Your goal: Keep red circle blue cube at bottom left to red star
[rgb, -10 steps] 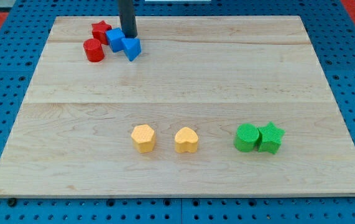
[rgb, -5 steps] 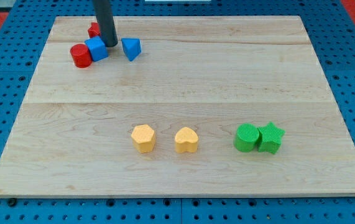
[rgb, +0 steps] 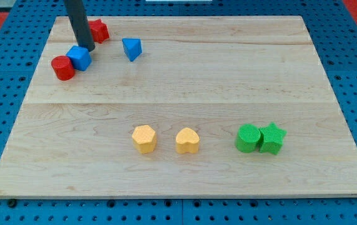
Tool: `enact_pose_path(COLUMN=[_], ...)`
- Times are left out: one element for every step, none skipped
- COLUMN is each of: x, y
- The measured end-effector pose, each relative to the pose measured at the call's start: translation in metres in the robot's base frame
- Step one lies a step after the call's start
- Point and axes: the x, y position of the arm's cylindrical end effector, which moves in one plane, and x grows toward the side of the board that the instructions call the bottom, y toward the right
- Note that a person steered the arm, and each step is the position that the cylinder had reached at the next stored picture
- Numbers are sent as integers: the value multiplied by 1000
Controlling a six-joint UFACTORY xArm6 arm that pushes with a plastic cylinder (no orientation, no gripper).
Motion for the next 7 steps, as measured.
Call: enact_pose_path(x=[7,-5,-5,-5,18,64,71], y=[-2,-13,-28,-42,-53,-48,-48])
